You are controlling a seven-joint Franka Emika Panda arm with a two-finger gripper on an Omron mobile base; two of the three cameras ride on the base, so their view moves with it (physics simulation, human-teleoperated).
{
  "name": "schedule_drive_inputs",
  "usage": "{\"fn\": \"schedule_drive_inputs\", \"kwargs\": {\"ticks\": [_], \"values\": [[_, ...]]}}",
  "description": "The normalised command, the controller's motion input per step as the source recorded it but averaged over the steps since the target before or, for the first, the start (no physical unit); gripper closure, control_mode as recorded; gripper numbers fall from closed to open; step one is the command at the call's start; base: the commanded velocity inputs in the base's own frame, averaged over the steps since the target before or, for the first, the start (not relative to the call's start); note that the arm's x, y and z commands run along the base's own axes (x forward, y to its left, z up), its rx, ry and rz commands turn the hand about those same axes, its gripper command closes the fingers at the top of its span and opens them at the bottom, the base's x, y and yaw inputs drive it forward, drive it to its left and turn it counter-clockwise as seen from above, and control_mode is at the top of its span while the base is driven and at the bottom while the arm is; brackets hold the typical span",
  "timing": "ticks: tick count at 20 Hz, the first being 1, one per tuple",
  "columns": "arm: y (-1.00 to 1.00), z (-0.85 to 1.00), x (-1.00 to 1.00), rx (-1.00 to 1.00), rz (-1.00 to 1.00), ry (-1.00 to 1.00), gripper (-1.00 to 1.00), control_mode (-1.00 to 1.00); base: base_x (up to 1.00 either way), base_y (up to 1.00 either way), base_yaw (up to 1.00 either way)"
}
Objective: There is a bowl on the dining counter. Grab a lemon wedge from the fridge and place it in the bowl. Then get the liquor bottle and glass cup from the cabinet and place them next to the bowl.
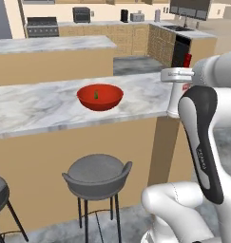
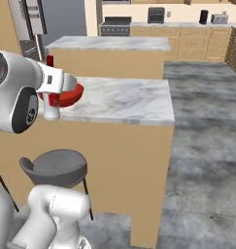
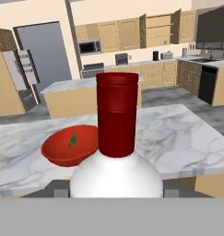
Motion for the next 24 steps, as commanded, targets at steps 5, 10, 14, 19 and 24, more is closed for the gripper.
{"fn": "schedule_drive_inputs", "kwargs": {"ticks": [5, 10, 14, 19, 24], "values": [[0.00, 0.00, 0.00, 0.00, 0.00, 0.00, 1.00, 1.00, 0.68, 0.29, -0.14], [0.03, 0.00, 0.25, 0.00, 0.01, 0.00, 1.00, -1.00, 0.42, 0.13, 0.00], [0.00, -0.04, 0.79, 0.00, 0.21, -0.09, 1.00, -1.00, 0.00, 0.00, 0.00], [0.00, -0.18, 0.86, 0.00, 0.43, -0.18, 1.00, -1.00, 0.00, 0.00, 0.00], [0.00, -0.33, 0.65, -0.01, 0.30, -0.25, 1.00, -1.00, 0.00, 0.00, 0.00]]}}
